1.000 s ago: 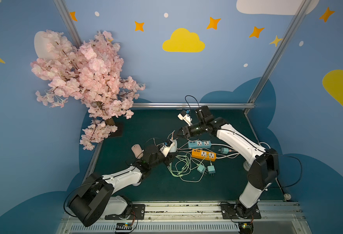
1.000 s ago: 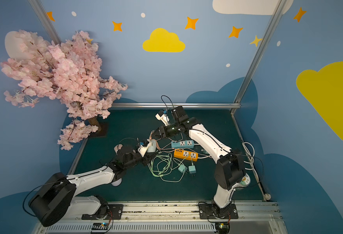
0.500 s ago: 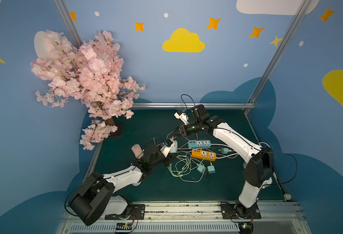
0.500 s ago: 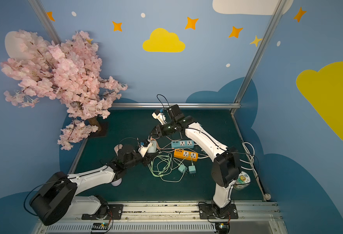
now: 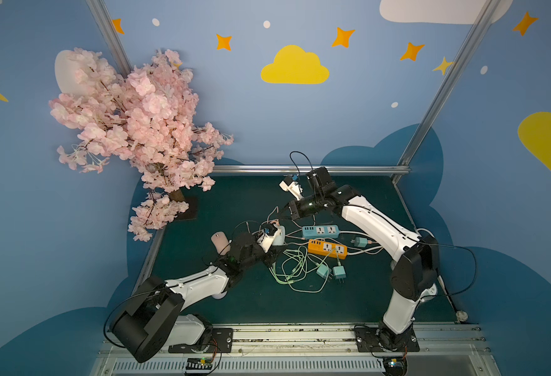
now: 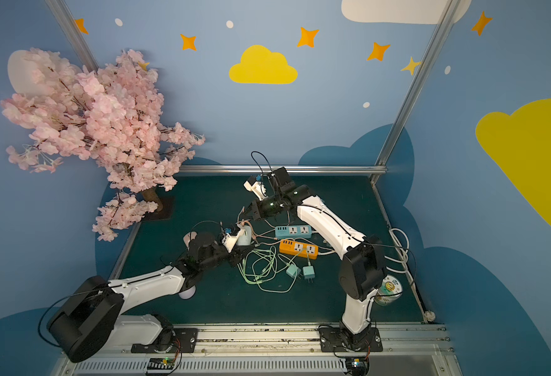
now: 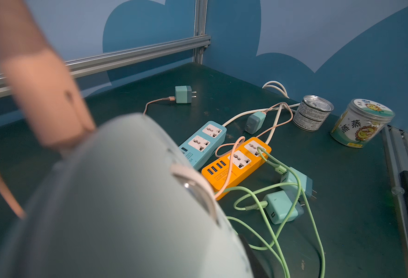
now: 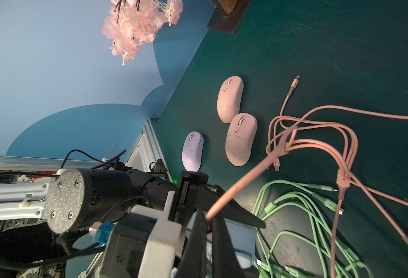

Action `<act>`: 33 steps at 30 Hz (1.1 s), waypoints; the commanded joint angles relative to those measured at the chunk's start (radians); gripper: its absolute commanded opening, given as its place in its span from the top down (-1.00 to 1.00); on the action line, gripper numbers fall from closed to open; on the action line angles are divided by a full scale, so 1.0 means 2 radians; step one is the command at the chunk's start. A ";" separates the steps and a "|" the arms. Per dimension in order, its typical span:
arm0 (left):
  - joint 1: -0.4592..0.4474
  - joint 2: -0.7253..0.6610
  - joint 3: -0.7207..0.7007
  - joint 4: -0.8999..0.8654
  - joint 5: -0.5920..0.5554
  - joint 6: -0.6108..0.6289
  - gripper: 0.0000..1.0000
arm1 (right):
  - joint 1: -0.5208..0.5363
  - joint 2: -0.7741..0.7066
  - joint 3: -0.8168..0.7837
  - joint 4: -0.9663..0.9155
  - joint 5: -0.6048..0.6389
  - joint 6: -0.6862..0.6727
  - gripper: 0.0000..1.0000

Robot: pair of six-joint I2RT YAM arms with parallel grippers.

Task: Unplug the wireless mouse
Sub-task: Remove the power cord from the mouse.

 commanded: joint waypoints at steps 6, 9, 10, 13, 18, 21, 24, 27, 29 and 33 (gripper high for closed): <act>0.001 -0.009 0.007 0.006 0.009 0.000 0.82 | -0.018 -0.022 -0.013 0.022 0.000 0.032 1.00; 0.001 -0.013 0.004 0.007 0.009 0.001 0.82 | -0.027 -0.029 -0.021 0.035 0.006 0.048 1.00; 0.001 -0.013 0.004 0.007 0.008 0.000 0.82 | -0.022 -0.030 -0.014 0.030 0.005 0.044 1.00; 0.001 -0.012 0.004 0.008 0.009 0.000 0.82 | -0.008 -0.031 0.010 0.011 0.003 0.034 1.00; 0.001 -0.017 0.002 0.008 0.006 0.001 0.84 | -0.004 -0.040 0.013 0.006 0.021 0.031 1.00; 0.001 -0.017 0.001 0.009 0.005 0.002 0.84 | -0.015 -0.033 0.012 -0.005 0.041 0.029 1.00; 0.001 -0.016 0.001 0.010 0.006 0.001 0.84 | -0.014 -0.026 0.022 -0.012 0.042 0.032 1.00; 0.002 -0.015 0.001 0.010 0.007 0.002 0.85 | 0.005 -0.021 0.047 -0.030 0.045 0.019 1.00; 0.001 -0.014 0.002 0.010 0.006 0.003 0.85 | 0.013 -0.021 0.056 -0.035 0.044 0.014 1.00; 0.001 -0.011 0.004 0.010 0.007 0.004 0.85 | 0.012 -0.019 0.057 -0.042 0.063 0.002 1.00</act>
